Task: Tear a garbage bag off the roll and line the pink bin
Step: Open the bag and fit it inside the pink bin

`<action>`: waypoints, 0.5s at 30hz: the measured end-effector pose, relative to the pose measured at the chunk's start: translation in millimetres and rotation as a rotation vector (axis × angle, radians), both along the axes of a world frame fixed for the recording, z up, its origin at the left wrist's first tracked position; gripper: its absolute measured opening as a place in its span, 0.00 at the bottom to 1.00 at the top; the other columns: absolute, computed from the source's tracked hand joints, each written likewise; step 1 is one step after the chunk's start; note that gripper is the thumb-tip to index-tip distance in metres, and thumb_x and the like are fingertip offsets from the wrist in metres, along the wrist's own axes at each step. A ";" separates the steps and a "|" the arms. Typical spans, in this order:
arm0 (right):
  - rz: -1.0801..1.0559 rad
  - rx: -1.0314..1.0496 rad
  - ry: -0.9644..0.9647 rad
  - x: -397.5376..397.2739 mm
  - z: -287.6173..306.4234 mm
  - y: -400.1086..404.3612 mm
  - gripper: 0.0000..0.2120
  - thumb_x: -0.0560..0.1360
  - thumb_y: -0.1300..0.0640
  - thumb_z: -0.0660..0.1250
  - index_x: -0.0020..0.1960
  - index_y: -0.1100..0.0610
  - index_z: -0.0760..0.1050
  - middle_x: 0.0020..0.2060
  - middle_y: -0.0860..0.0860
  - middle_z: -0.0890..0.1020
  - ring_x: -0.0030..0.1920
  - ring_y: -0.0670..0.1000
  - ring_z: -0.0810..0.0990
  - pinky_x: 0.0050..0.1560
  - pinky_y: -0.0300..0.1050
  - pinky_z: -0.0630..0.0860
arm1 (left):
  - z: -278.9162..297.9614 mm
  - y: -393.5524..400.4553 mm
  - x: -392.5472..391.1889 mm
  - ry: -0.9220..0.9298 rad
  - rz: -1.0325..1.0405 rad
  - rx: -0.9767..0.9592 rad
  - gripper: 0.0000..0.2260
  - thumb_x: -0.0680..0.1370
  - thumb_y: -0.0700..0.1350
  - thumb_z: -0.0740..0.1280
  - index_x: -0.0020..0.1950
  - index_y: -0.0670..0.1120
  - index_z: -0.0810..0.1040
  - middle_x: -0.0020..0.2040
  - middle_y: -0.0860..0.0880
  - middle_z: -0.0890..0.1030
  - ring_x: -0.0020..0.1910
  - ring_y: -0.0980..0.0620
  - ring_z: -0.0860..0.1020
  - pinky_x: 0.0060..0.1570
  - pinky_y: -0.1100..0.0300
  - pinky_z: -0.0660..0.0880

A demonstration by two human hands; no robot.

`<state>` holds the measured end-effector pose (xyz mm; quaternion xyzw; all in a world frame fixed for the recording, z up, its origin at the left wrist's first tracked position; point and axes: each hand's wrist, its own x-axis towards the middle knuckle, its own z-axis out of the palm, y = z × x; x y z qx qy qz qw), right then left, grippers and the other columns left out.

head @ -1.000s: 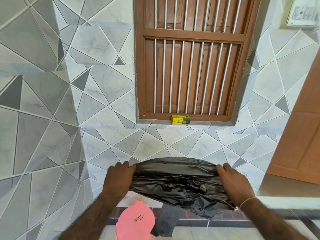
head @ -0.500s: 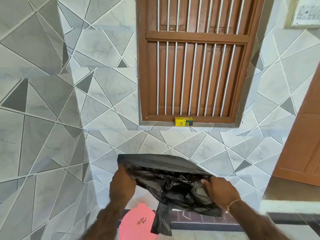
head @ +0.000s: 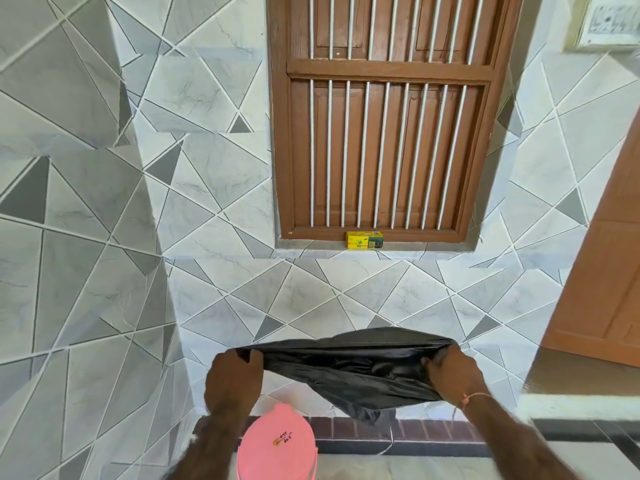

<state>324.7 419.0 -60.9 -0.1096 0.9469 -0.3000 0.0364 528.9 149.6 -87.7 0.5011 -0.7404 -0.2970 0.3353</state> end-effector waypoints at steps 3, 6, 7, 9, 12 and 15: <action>-0.023 -0.089 -0.003 6.9 -3.1 -4.9 0.18 0.74 0.47 0.66 0.55 0.59 0.70 0.53 0.62 0.82 0.56 0.64 0.78 0.57 0.53 0.74 | -4.4 -2.9 -12.7 0.304 0.098 0.183 0.09 0.73 0.47 0.69 0.46 0.42 0.82 0.46 0.41 0.85 0.43 0.39 0.82 0.50 0.47 0.78; -0.044 -0.121 0.028 13.7 -4.2 -6.7 0.16 0.75 0.46 0.64 0.53 0.57 0.73 0.52 0.60 0.83 0.54 0.64 0.79 0.55 0.52 0.74 | -4.9 -6.0 -13.2 0.422 0.228 0.277 0.08 0.73 0.44 0.69 0.46 0.41 0.83 0.46 0.39 0.85 0.44 0.36 0.82 0.52 0.43 0.78; -0.057 -0.137 0.035 14.5 -4.4 -7.2 0.14 0.75 0.46 0.63 0.52 0.57 0.74 0.52 0.60 0.83 0.53 0.64 0.79 0.54 0.52 0.74 | -3.7 -6.7 -12.5 0.434 0.253 0.268 0.07 0.74 0.41 0.68 0.47 0.40 0.83 0.46 0.38 0.85 0.45 0.35 0.81 0.52 0.43 0.78; -0.111 -0.192 0.026 15.5 -3.5 -6.7 0.12 0.75 0.49 0.61 0.49 0.57 0.75 0.51 0.61 0.83 0.51 0.64 0.79 0.54 0.52 0.74 | -3.4 -6.4 -7.6 0.373 0.202 0.127 0.07 0.74 0.35 0.65 0.49 0.39 0.82 0.48 0.38 0.83 0.46 0.35 0.81 0.51 0.43 0.78; -0.253 -0.316 -0.026 10.1 -0.7 -3.1 0.14 0.73 0.53 0.63 0.51 0.62 0.77 0.51 0.64 0.82 0.51 0.66 0.79 0.54 0.54 0.75 | -15.3 -6.5 0.5 -0.098 -0.124 -0.389 0.10 0.71 0.36 0.69 0.51 0.46 0.80 0.50 0.44 0.81 0.44 0.40 0.82 0.45 0.48 0.81; -0.345 -0.434 -0.122 -3.4 -3.4 4.4 0.14 0.70 0.55 0.65 0.49 0.65 0.80 0.47 0.65 0.83 0.48 0.65 0.80 0.52 0.53 0.77 | -21.3 -11.9 7.0 -0.601 -0.335 -0.537 0.08 0.73 0.45 0.71 0.51 0.49 0.81 0.50 0.48 0.83 0.46 0.47 0.82 0.45 0.53 0.81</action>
